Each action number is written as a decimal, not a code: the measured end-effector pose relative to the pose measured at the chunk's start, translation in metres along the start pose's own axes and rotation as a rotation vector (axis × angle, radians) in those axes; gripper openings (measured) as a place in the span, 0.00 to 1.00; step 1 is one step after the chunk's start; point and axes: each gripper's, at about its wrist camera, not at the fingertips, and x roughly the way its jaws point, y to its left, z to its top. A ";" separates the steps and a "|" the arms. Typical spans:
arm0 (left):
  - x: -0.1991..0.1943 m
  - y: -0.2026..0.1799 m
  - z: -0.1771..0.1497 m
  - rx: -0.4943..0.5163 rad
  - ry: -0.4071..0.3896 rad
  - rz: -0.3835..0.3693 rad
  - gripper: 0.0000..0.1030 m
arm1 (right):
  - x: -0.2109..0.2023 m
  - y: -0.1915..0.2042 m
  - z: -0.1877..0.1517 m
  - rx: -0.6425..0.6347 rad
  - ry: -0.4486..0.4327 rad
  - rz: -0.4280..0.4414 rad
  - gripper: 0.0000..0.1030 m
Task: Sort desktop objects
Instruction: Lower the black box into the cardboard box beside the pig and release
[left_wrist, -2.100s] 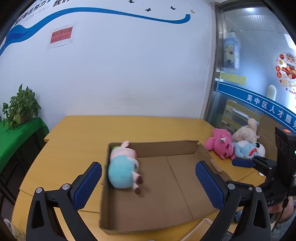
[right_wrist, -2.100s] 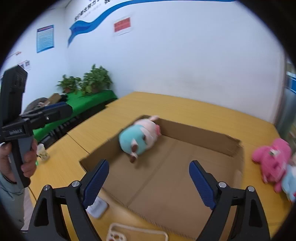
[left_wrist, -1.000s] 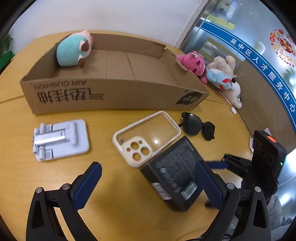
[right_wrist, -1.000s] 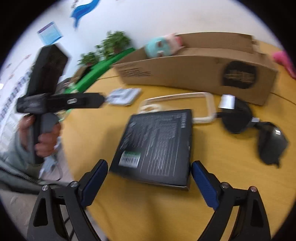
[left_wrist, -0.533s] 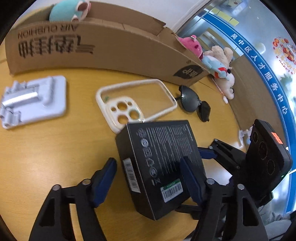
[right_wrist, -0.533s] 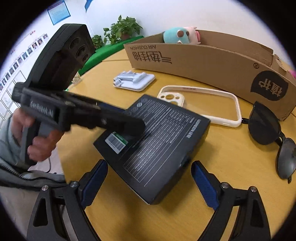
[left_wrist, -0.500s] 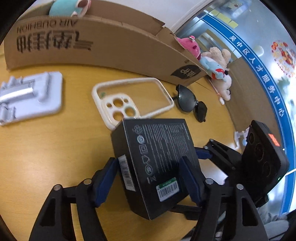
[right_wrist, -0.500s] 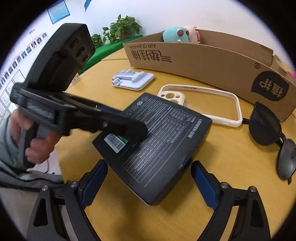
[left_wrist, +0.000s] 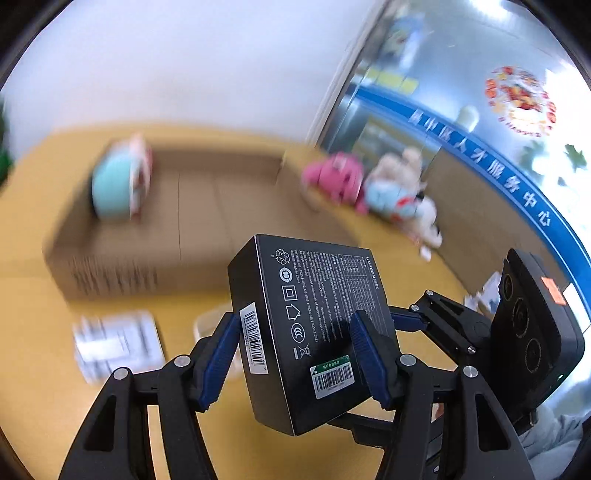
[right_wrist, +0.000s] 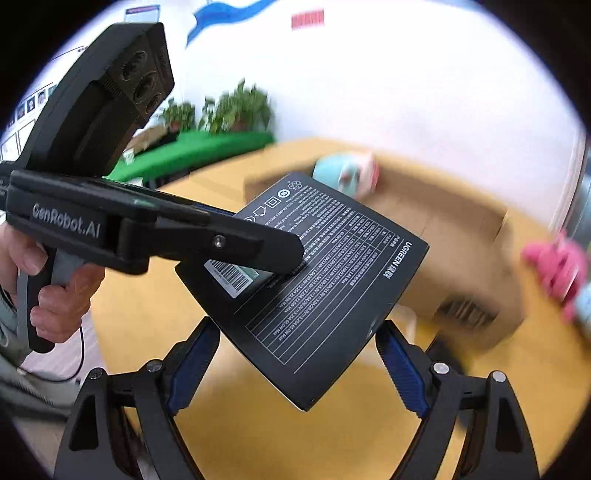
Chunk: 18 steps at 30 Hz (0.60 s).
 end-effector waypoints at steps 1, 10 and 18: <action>-0.008 -0.005 0.016 0.027 -0.035 0.006 0.58 | -0.006 -0.002 0.013 -0.018 -0.023 -0.019 0.84; -0.061 -0.023 0.141 0.161 -0.270 0.017 0.58 | -0.053 -0.029 0.135 -0.161 -0.198 -0.162 0.84; -0.048 0.012 0.224 0.164 -0.307 0.035 0.58 | -0.035 -0.073 0.207 -0.165 -0.221 -0.153 0.84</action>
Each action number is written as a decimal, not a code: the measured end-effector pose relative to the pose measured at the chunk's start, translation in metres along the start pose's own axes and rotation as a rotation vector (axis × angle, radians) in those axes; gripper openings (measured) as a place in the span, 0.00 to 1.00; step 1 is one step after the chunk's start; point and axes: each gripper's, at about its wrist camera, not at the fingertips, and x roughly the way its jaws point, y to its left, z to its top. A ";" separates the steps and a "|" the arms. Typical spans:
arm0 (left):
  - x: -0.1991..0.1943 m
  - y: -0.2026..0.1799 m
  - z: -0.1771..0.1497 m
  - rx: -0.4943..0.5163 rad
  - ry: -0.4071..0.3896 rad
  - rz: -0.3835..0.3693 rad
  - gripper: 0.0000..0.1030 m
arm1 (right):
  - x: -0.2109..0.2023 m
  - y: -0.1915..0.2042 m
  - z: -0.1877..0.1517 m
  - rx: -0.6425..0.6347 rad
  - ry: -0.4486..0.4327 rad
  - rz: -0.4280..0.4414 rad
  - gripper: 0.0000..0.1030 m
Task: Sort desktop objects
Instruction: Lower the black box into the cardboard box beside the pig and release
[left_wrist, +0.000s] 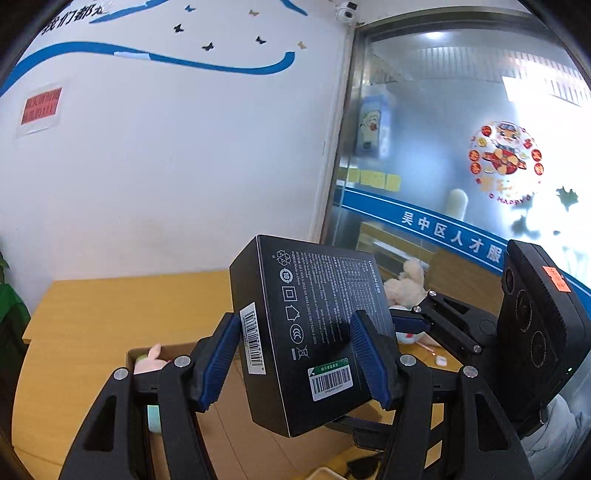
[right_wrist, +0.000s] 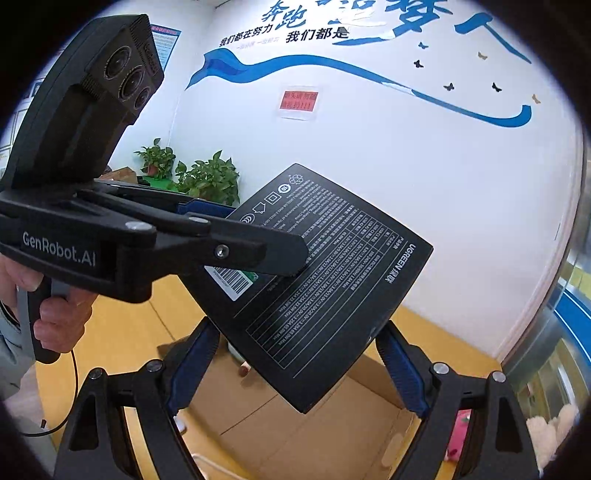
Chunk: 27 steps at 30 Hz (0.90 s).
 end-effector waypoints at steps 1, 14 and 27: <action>0.009 0.008 0.004 -0.007 0.007 0.002 0.58 | 0.012 -0.008 0.004 0.008 0.012 0.012 0.84; 0.190 0.122 -0.022 -0.161 0.245 0.076 0.58 | 0.203 -0.081 -0.043 0.120 0.218 0.202 0.84; 0.323 0.180 -0.127 -0.347 0.593 0.143 0.56 | 0.341 -0.083 -0.162 0.310 0.496 0.347 0.84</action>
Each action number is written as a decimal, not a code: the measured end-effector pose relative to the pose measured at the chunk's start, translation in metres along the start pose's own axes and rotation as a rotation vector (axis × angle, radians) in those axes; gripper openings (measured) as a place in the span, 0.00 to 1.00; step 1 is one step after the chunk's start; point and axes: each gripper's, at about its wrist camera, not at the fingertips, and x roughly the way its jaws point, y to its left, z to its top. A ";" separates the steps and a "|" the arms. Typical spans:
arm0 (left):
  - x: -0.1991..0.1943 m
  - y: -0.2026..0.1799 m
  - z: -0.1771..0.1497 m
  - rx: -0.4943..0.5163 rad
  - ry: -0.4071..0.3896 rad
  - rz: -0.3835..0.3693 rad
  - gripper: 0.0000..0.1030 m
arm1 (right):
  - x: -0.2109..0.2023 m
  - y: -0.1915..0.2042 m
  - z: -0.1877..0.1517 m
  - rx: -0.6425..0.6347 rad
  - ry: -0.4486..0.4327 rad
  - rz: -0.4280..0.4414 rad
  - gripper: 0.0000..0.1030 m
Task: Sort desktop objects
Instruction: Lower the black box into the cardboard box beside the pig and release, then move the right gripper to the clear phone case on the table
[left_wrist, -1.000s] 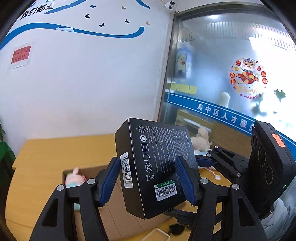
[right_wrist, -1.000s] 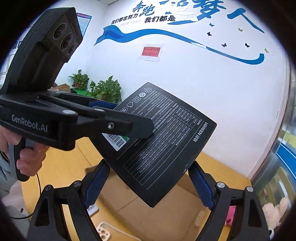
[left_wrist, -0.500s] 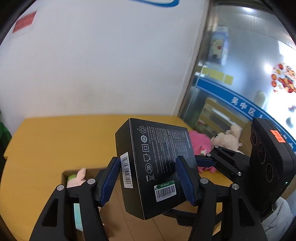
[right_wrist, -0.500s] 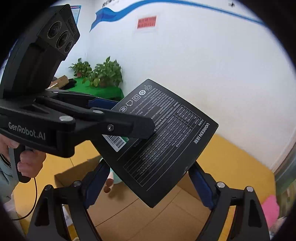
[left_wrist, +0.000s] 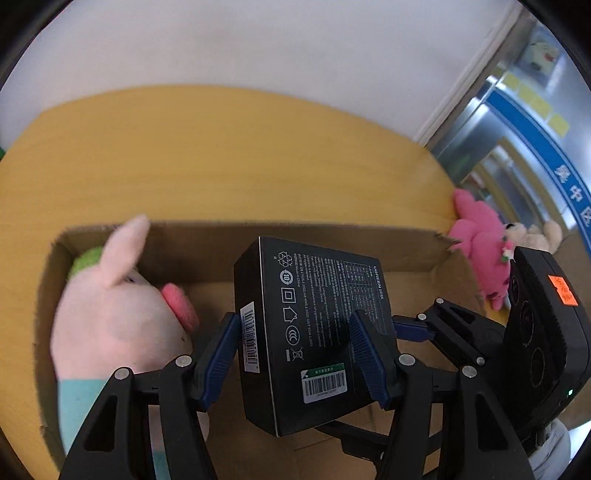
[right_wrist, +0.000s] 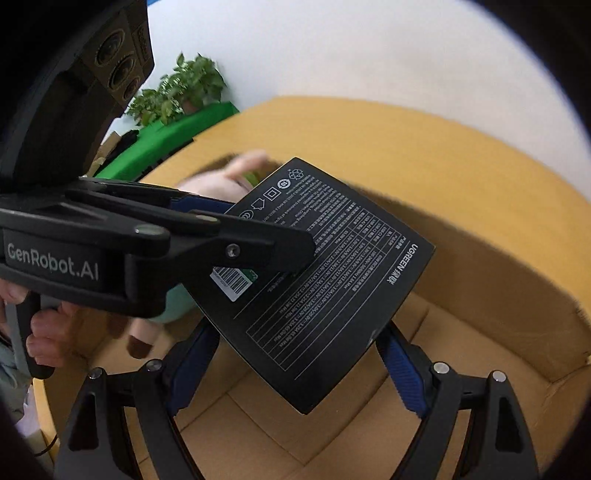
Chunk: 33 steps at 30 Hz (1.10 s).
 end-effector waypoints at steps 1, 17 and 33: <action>0.008 0.002 0.000 -0.016 0.022 0.017 0.55 | 0.009 -0.005 -0.003 0.013 0.026 -0.004 0.84; -0.161 -0.044 -0.070 0.161 -0.290 0.150 0.79 | -0.127 0.044 -0.037 0.063 -0.157 -0.191 0.87; -0.290 -0.109 -0.285 0.284 -0.571 0.325 1.00 | -0.257 0.159 -0.191 0.138 -0.420 -0.441 0.99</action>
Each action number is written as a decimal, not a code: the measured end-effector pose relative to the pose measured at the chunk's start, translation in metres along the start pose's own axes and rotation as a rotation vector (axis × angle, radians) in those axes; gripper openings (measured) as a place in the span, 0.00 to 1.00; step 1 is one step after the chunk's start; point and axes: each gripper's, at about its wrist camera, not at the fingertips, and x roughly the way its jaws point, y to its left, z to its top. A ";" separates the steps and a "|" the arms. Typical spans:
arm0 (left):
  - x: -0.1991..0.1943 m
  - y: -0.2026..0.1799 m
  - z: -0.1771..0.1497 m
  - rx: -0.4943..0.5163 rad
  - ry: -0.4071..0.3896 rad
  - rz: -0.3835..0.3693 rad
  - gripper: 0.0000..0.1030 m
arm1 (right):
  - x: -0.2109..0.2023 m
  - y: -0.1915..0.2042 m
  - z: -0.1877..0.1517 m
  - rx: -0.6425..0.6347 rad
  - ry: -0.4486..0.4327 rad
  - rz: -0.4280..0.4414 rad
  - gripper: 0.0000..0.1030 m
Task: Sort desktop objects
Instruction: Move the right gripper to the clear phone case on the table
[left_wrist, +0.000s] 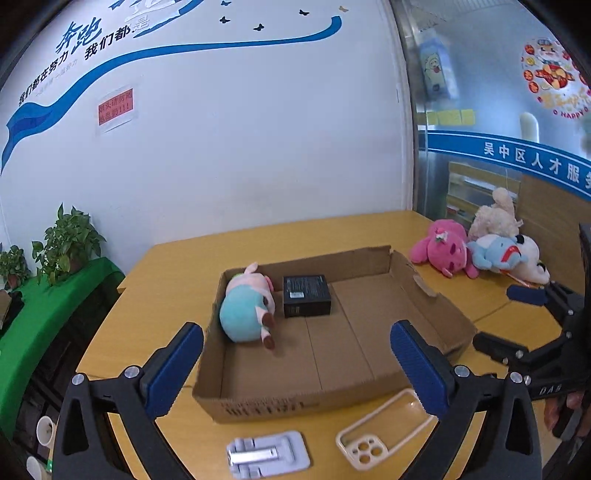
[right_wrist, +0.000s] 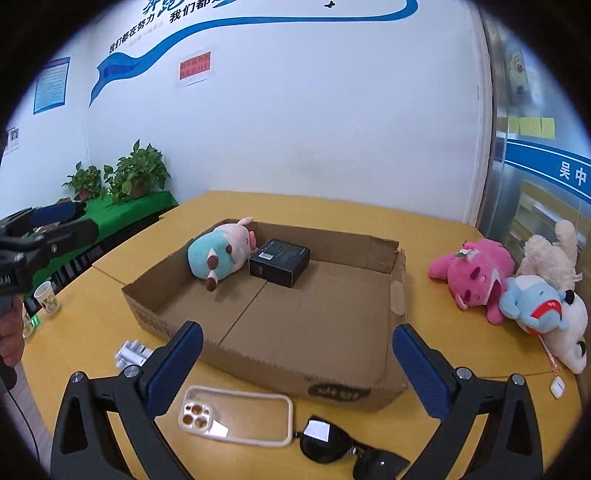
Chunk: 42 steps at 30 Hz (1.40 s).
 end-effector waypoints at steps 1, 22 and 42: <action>-0.005 -0.004 -0.007 0.001 0.003 -0.006 1.00 | -0.004 -0.001 -0.002 -0.002 -0.002 -0.001 0.99; 0.106 -0.039 -0.107 -0.200 0.462 -0.167 0.98 | 0.065 -0.013 -0.073 -0.020 0.260 0.400 0.99; 0.160 -0.004 -0.152 -0.321 0.643 -0.435 0.61 | 0.157 0.036 -0.093 -0.033 0.549 0.302 1.00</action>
